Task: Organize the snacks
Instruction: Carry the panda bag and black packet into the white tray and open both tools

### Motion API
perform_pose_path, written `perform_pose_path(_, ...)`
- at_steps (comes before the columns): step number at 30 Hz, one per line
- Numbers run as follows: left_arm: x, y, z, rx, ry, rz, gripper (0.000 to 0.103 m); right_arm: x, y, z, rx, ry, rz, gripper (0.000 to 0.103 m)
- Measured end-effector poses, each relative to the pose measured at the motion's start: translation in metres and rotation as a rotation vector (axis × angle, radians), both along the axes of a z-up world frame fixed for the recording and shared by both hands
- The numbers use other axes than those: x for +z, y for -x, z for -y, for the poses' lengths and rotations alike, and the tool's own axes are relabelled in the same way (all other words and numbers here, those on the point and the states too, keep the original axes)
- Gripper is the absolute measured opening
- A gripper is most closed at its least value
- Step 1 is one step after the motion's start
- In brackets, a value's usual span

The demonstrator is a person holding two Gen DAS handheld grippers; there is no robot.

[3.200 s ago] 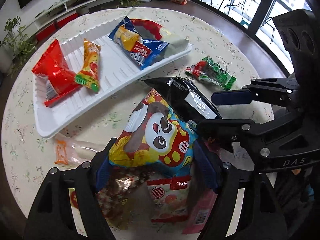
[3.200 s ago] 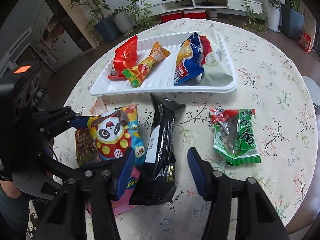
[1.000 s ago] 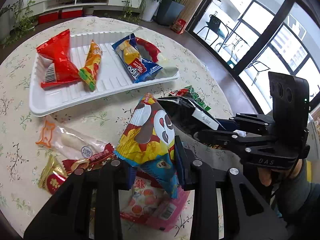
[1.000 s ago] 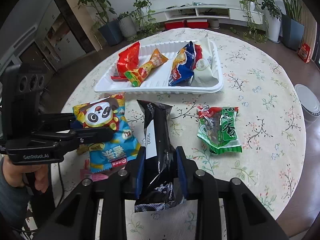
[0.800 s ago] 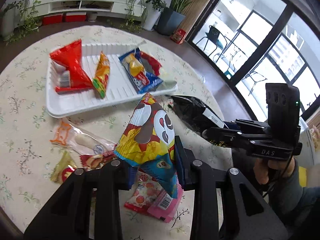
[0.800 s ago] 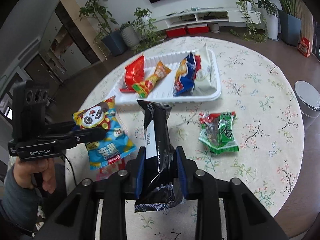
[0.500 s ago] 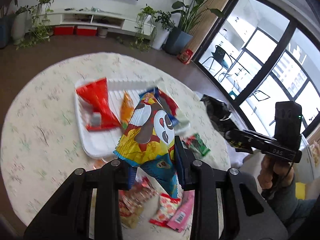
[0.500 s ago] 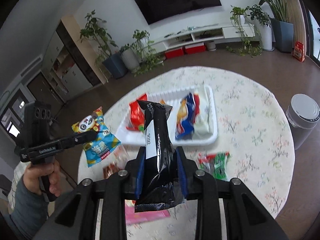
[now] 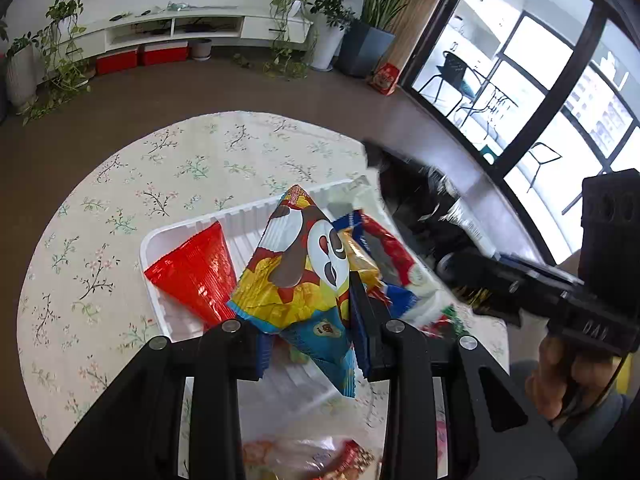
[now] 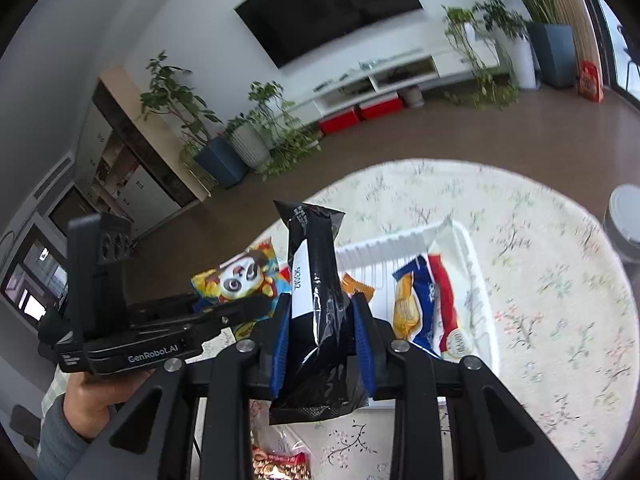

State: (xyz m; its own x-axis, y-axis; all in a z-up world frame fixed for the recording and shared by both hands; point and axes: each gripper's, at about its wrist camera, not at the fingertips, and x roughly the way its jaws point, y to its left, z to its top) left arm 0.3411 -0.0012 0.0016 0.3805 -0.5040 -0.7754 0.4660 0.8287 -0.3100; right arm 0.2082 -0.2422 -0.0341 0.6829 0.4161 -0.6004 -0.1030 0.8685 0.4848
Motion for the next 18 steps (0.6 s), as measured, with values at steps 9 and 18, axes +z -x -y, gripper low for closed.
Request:
perform_pose_path(9, -0.052, -0.022, 0.016, -0.005, -0.087, -0.059, 0.030, -0.056, -0.031, -0.008, -0.048, -0.008, -0.129, 0.031)
perform_pose_path(18, -0.059, -0.022, 0.024, -0.004, -0.120, -0.038, 0.032, -0.084, -0.041, -0.016, -0.047, 0.039, -0.194, 0.032)
